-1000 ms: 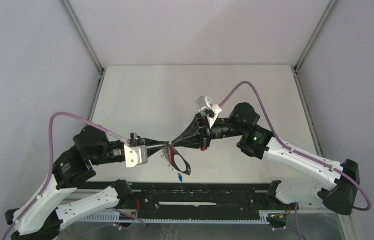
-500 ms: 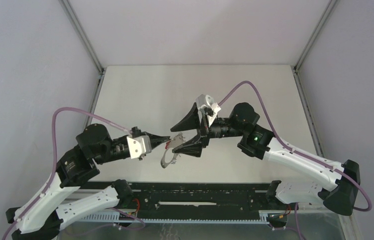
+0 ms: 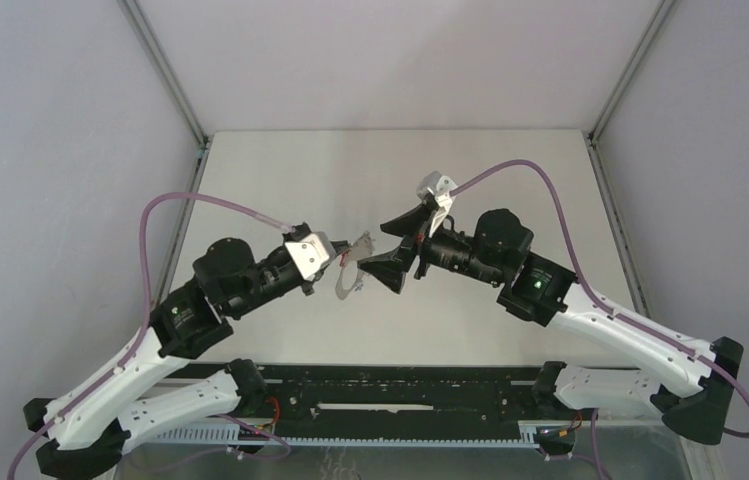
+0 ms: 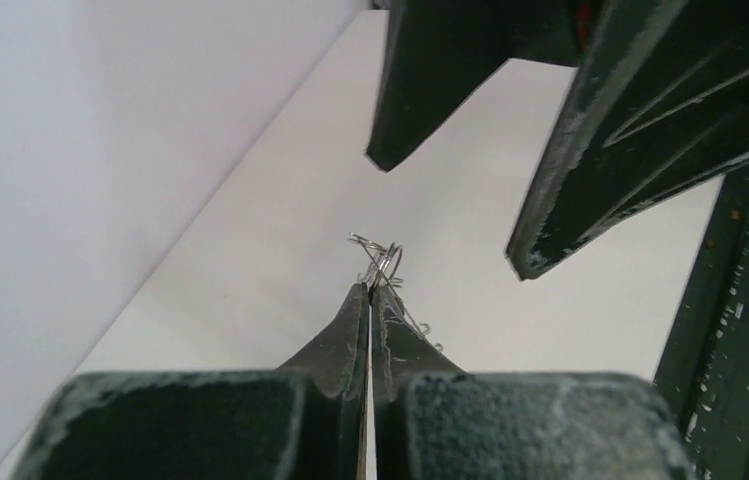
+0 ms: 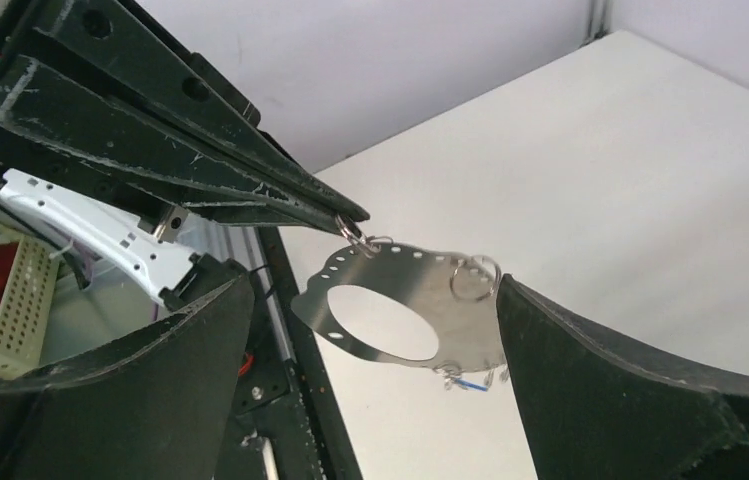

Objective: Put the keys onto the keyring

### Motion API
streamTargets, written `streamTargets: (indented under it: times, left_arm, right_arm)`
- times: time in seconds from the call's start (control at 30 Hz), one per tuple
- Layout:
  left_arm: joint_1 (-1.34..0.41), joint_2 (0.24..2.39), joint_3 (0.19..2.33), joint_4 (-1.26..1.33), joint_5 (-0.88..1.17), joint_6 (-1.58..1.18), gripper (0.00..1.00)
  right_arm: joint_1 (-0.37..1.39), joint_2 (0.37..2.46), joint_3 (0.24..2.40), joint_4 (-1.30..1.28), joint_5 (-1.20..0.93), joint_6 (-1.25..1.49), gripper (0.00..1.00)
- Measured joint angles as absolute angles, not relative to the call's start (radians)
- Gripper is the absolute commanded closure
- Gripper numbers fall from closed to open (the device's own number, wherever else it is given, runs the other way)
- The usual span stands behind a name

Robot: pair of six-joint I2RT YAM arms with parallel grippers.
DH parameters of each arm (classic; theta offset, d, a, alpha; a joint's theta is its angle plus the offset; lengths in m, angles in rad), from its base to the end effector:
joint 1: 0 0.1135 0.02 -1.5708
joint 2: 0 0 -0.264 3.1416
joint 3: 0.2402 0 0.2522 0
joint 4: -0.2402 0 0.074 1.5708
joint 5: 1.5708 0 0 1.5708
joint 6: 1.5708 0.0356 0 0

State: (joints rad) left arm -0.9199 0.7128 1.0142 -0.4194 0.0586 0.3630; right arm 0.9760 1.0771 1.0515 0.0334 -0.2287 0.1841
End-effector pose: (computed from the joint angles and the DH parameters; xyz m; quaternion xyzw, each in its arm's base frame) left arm 0.0863 -0.1167 0.4033 0.4627 0.5871 -0.2035 0.6323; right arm 0.1334 0.2116 0.4005 -0.3446 0.6144 0.4537 0.5458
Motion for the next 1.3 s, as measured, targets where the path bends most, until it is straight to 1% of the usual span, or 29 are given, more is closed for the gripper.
streamTargets:
  times: [0.1, 0.27, 0.3, 0.33, 0.37, 0.4, 0.43, 0.53, 0.6, 0.7, 0.8, 0.97, 1.13, 1.23, 1.3]
  left_arm:
    - [-0.920, 0.718, 1.002, -0.367, 0.016, 0.352, 1.00]
    - [-0.918, 0.728, 1.000, -0.285, -0.042, 0.337, 1.00]
    - [-0.917, 0.734, 1.000, -0.271, -0.052, 0.336, 1.00]
    - [-0.917, 0.739, 1.000, -0.261, -0.062, 0.332, 1.00]
    - [-0.917, 0.745, 1.000, -0.252, -0.075, 0.330, 1.00]
    - [-0.917, 0.752, 1.000, -0.244, -0.086, 0.328, 1.00]
    - [-0.916, 0.760, 1.000, -0.238, -0.102, 0.325, 1.00]
    - [-0.913, 0.789, 1.001, -0.222, -0.136, 0.318, 1.00]
    - [-0.912, 0.807, 1.001, -0.218, -0.152, 0.313, 1.00]
    - [-0.911, 0.818, 1.001, -0.218, -0.159, 0.312, 1.00]
    - [-0.910, 0.817, 1.001, -0.215, -0.159, 0.312, 1.00]
    - [-0.909, 0.803, 1.001, -0.211, -0.154, 0.313, 1.00]
    - [-0.910, 0.780, 1.001, -0.210, -0.150, 0.313, 1.00]
    - [-0.910, 0.774, 1.001, -0.210, -0.146, 0.313, 1.00]
    - [-0.910, 0.772, 1.001, -0.212, -0.142, 0.313, 1.00]
  right_arm:
    - [0.977, 1.051, 1.037, 0.028, -0.182, 0.189, 0.00]
    - [0.974, 0.963, 0.969, 0.047, -0.045, 0.308, 0.01]
    - [0.970, 0.947, 0.953, 0.050, -0.021, 0.322, 0.04]
    - [0.966, 0.935, 0.938, 0.051, 0.004, 0.333, 0.11]
    - [0.963, 0.929, 0.928, 0.053, 0.022, 0.342, 0.15]
    - [0.964, 0.931, 0.923, 0.057, 0.033, 0.345, 0.17]
    - [0.968, 0.940, 0.920, 0.064, 0.048, 0.346, 0.17]
    - [1.024, 0.970, 0.916, 0.092, 0.087, 0.314, 0.14]
    - [1.076, 0.987, 0.915, 0.112, 0.104, 0.280, 0.14]
    - [1.116, 1.014, 0.915, 0.142, 0.113, 0.237, 0.19]
    - [1.121, 1.047, 0.915, 0.162, 0.133, 0.207, 0.26]
    - [1.111, 1.092, 0.915, 0.159, 0.183, 0.145, 0.28]
    - [1.065, 1.101, 0.915, 0.152, 0.132, 0.113, 0.38]
    - [1.044, 1.109, 0.915, 0.145, 0.103, 0.096, 0.38]
    - [1.040, 1.111, 0.915, 0.137, 0.092, 0.084, 0.36]
